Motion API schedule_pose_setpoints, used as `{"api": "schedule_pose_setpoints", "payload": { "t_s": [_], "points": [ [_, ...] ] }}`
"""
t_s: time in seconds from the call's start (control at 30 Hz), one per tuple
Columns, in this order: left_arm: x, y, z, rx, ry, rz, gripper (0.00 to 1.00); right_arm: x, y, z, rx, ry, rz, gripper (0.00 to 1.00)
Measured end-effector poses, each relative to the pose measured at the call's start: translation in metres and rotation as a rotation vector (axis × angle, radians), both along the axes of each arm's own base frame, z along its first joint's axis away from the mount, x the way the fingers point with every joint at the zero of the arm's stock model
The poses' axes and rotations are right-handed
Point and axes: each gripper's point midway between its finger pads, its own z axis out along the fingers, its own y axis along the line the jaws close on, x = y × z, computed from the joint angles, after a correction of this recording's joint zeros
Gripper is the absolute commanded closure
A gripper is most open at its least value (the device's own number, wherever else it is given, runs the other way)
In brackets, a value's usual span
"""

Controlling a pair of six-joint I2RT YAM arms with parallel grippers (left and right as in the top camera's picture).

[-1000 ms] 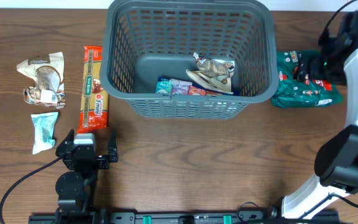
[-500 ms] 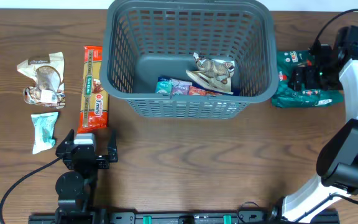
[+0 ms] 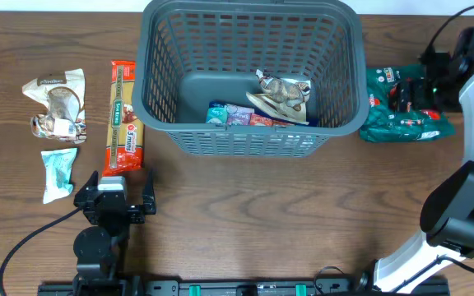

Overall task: Pack container
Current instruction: 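Lower the right gripper onto the Nescafé bag and close on it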

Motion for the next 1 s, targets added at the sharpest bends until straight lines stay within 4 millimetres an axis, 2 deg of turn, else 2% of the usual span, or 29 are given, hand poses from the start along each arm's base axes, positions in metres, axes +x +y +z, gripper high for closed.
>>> {"api": "schedule_pose_setpoints", "payload": {
  "t_s": [0.1,0.2,0.4,0.6,1.0],
  "points": [
    [0.000,0.000,0.000,0.000,0.000,0.000,0.01,0.003,-0.001,0.010,0.003,0.006,-0.005,0.01],
    [0.000,0.000,0.000,0.000,0.000,0.000,0.01,0.009,-0.003,0.009,0.013,0.029,-0.010,0.01],
    [0.000,0.000,0.000,0.000,0.000,0.000,0.01,0.012,-0.004,-0.025,0.047,0.124,-0.016,0.01],
    [0.000,0.000,0.000,0.000,0.000,0.000,0.01,0.012,-0.004,-0.048,0.062,0.176,-0.002,0.01],
    [0.000,0.000,0.000,0.000,0.000,0.000,0.01,0.022,-0.005,-0.047,0.041,0.139,0.032,0.01]
  ]
}}
